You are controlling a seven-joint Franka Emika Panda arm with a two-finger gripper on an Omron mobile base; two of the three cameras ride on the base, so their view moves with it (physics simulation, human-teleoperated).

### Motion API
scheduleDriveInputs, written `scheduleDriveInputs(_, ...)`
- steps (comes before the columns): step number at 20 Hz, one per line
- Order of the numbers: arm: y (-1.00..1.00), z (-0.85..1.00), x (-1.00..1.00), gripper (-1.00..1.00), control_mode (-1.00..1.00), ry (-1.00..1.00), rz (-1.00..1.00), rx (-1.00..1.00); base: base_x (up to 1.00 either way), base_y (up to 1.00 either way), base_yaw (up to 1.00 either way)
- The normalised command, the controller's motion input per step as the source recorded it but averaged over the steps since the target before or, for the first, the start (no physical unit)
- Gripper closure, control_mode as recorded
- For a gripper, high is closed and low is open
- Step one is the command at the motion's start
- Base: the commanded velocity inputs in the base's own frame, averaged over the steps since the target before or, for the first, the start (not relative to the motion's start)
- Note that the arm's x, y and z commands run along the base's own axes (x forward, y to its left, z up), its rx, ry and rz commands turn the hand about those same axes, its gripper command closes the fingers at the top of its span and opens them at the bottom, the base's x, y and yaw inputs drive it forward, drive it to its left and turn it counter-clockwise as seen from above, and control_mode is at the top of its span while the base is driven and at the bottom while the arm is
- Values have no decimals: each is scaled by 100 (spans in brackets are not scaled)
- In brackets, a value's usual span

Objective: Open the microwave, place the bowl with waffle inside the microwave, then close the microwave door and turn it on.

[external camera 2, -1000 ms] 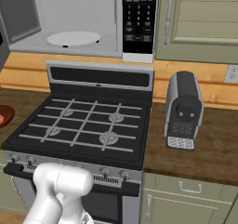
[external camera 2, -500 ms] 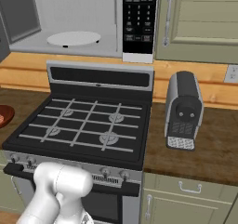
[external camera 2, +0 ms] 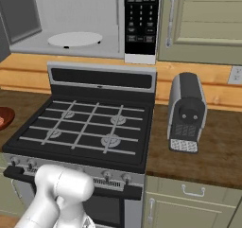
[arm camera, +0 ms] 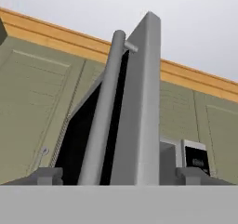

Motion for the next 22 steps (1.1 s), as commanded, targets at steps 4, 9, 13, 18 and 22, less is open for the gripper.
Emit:
scheduleDriveInputs(4, -85, 0, -65, -100, -100, -20, -11, 28, 0, 0, 0)
scheduleDriveInputs(9, -100, 0, 30, -100, -100, -1, -1, 38, 0, 0, 0)
scheduleDriveInputs(13, -100, -4, 88, -100, -100, 0, 5, 41, 0, 0, 0)
scheduleDriveInputs(18, -75, -43, 96, -100, -100, 2, 31, 22, 0, 0, 0)
scheduleDriveInputs(22, -63, -66, 66, -100, -100, 2, 38, 31, 0, 0, 0)
